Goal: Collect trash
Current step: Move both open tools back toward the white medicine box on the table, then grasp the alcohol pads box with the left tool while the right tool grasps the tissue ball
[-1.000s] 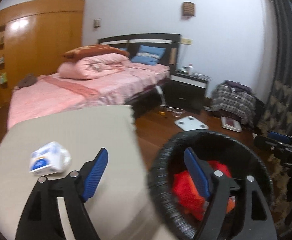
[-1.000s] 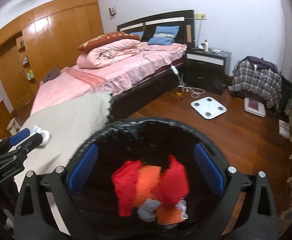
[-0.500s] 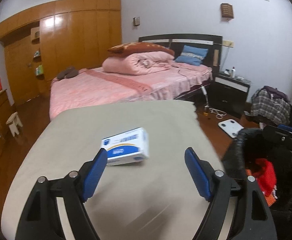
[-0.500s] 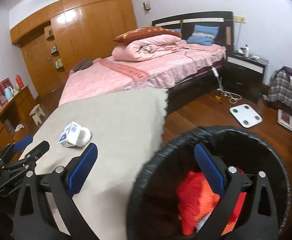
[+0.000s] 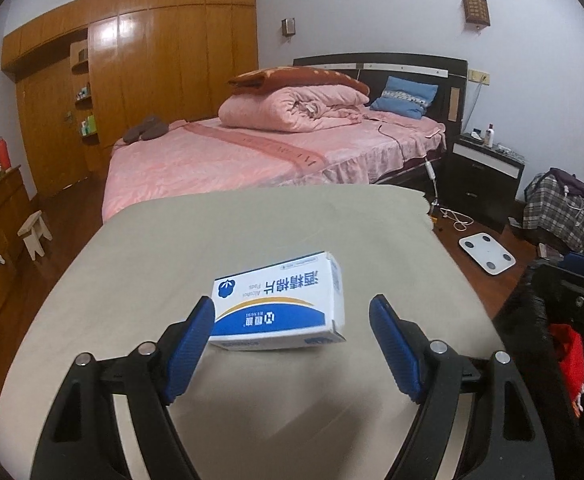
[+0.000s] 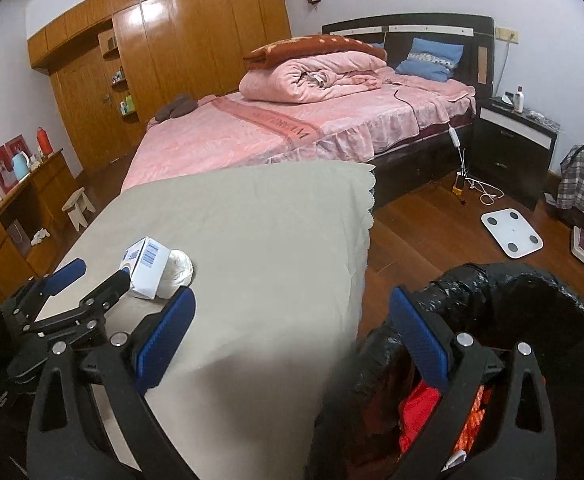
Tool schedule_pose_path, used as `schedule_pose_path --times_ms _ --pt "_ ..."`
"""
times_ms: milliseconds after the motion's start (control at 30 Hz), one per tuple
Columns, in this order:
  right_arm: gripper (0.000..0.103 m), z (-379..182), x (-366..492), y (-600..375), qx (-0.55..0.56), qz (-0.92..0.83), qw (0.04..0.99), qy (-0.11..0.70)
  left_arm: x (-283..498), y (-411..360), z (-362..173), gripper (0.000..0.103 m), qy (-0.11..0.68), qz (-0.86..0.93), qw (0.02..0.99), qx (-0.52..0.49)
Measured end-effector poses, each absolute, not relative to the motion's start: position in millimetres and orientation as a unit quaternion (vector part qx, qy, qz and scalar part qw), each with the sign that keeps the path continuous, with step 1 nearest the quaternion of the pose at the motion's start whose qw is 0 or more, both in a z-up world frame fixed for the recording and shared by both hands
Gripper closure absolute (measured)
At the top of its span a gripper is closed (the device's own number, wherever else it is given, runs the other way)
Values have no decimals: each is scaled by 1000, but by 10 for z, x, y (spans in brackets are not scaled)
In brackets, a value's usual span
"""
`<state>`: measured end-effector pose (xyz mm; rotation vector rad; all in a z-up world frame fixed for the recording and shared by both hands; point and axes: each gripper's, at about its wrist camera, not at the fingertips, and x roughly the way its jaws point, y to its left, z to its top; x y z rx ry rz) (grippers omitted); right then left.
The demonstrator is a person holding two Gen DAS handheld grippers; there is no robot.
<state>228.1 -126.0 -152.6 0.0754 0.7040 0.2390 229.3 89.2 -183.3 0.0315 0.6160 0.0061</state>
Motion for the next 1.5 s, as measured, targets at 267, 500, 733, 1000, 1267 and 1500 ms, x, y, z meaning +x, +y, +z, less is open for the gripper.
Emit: schedule_pose_path --times_ms 267,500,733,1000,1267,1500 --pt "8 -1589 2369 -1158 35 122 928 349 2451 948 -1993 25 322 20 946 17" --pt "8 -1637 2411 -1008 28 137 924 355 2366 1158 -2058 25 335 36 941 9" --pt "8 -1699 2424 -847 22 150 920 362 2252 1551 -2170 25 358 87 930 8" --pt "8 -1738 2488 -726 21 156 918 365 2175 1689 -2118 25 350 85 933 -18" --pt "8 -1792 2530 -728 20 151 916 370 2450 1333 -2142 23 352 62 934 -11" --pt "8 -1821 2552 -729 25 151 915 373 2607 1347 -2278 22 383 86 920 -6"
